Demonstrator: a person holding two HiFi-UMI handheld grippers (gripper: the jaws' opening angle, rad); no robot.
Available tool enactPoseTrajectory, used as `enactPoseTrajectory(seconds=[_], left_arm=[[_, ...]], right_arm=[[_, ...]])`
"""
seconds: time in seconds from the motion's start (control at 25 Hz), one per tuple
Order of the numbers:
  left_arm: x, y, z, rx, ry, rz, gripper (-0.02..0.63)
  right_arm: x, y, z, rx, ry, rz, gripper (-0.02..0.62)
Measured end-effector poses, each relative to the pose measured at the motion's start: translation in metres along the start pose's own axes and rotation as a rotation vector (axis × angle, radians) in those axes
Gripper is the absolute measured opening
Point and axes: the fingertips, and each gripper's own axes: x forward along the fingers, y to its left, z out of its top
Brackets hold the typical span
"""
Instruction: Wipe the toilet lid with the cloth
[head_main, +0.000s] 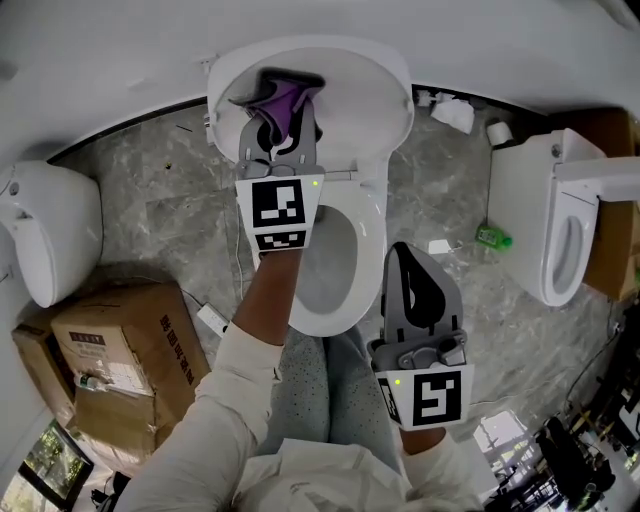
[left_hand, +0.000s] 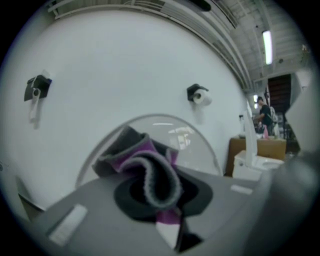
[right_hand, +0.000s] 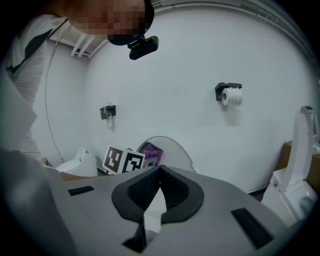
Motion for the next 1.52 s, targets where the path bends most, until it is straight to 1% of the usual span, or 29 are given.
enactPoseTrajectory(seconds=[0.08, 0.12, 0.2, 0.32, 0.4, 0.52, 0.6, 0.76, 0.92, 1.08, 1.12, 1.28, 1.52], left_arm=[[0.005, -0.006, 0.001, -0.01, -0.005, 0.0, 0.048], [0.007, -0.012, 0.001, -0.013, -0.006, -0.012, 0.048], [0.015, -0.03, 0.0, -0.008, -0.003, -0.058, 0.048], [0.03, -0.068, -0.003, 0.032, 0.002, -0.147, 0.048], [0.036, -0.086, -0.004, 0.041, 0.0, -0.185, 0.048], [0.037, -0.089, -0.004, 0.024, -0.004, -0.205, 0.048], [0.033, -0.083, -0.008, 0.038, 0.006, -0.21, 0.048], [0.02, -0.051, -0.021, 0.066, 0.029, -0.183, 0.046], [0.005, -0.011, -0.034, 0.103, 0.043, -0.139, 0.046], [-0.01, 0.021, -0.045, 0.174, 0.048, -0.092, 0.046], [-0.013, 0.027, -0.047, 0.18, 0.05, -0.081, 0.046], [-0.023, 0.048, -0.054, 0.155, 0.052, -0.013, 0.046], [-0.019, 0.047, -0.057, 0.06, 0.015, 0.08, 0.046]], right_arm=[[-0.001, -0.005, -0.002, 0.002, 0.004, -0.007, 0.012], [-0.001, -0.008, -0.003, 0.003, 0.004, -0.011, 0.012], [-0.001, -0.013, -0.003, 0.004, 0.004, -0.017, 0.012], [0.0, -0.018, -0.002, 0.005, 0.0, -0.021, 0.012], [0.001, -0.017, -0.002, 0.005, -0.002, -0.017, 0.012], [0.006, -0.013, 0.001, -0.001, -0.005, -0.001, 0.012], [0.01, -0.008, 0.002, -0.005, -0.003, 0.011, 0.012], [0.023, 0.003, 0.001, 0.003, 0.018, 0.025, 0.012], [0.037, 0.011, -0.011, 0.01, 0.062, 0.051, 0.012], [0.046, 0.012, -0.023, 0.0, 0.1, 0.056, 0.012], [0.047, 0.011, -0.025, -0.003, 0.103, 0.056, 0.012], [0.045, 0.006, -0.028, -0.005, 0.111, 0.052, 0.012], [0.032, -0.009, -0.036, -0.005, 0.12, 0.032, 0.012]])
